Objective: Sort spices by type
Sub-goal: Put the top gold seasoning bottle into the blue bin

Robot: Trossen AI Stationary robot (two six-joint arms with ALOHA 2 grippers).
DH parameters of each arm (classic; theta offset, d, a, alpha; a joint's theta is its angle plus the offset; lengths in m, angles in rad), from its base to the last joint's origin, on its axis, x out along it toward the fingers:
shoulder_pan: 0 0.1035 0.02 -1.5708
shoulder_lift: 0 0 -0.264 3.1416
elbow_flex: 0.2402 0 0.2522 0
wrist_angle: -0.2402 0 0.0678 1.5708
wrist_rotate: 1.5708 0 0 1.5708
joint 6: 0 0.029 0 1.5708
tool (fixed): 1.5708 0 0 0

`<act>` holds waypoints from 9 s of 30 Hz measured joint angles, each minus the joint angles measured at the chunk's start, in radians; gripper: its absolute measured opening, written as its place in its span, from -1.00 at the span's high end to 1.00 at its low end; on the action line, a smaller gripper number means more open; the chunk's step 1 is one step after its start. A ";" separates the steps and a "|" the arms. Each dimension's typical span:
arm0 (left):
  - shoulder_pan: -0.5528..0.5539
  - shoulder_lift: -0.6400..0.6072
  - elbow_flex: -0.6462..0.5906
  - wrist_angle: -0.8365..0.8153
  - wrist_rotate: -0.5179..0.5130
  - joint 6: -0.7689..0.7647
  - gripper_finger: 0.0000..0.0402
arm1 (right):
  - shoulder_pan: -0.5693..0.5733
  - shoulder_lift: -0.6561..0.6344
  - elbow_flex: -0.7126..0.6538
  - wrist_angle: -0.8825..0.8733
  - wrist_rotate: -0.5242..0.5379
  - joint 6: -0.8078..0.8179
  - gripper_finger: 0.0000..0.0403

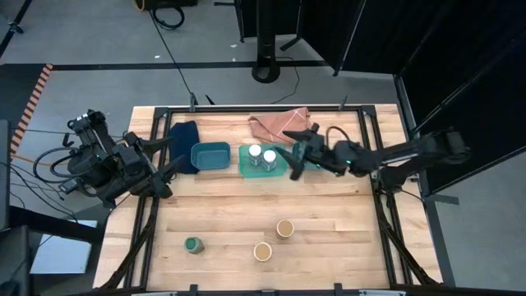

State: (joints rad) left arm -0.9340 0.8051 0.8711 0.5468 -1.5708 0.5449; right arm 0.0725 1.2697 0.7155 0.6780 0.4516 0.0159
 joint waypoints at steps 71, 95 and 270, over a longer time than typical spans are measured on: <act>0.000 0.000 0.000 -0.027 0.000 -0.003 -0.53 | 0.513 0.315 0.171 -0.641 0.154 0.723 -0.53; 0.000 0.000 0.000 -0.047 0.000 -0.005 -0.53 | 0.508 0.297 0.224 -0.405 0.086 0.591 -0.53; 0.053 0.000 -0.001 -0.263 0.000 -0.296 -0.53 | 0.568 0.447 -0.043 -0.048 0.208 0.340 -0.62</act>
State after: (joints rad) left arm -0.8814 0.8051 0.8703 0.2840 -1.5707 0.2487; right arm 0.6405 1.7168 0.6720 0.6301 0.6596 0.3561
